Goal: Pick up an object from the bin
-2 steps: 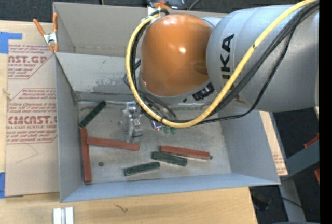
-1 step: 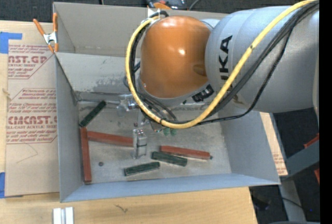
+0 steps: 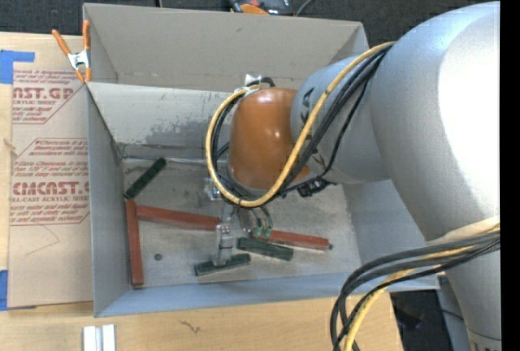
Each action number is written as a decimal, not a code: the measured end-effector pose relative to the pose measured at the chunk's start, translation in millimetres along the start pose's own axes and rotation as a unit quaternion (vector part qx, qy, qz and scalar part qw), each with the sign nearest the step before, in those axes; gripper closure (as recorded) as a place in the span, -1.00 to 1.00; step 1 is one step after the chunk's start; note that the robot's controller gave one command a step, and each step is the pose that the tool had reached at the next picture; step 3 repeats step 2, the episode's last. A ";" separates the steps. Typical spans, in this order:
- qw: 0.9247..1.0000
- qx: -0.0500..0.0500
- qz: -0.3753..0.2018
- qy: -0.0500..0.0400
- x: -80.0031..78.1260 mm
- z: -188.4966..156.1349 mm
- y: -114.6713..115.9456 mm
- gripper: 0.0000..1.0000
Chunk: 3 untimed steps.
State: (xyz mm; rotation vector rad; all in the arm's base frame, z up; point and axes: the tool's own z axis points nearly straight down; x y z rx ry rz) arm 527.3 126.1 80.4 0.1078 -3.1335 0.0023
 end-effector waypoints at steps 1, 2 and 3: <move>1.000 -0.001 -0.001 -0.003 -1.8 -4.8 1.7 1.00; 1.000 -0.002 0.002 -0.008 -5.3 -186.0 17.3 1.00; 1.000 -0.002 0.002 -0.008 -5.3 -186.0 17.3 1.00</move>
Offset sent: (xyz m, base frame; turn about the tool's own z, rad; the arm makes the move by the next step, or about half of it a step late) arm 0.0000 0.0000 0.0000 0.0000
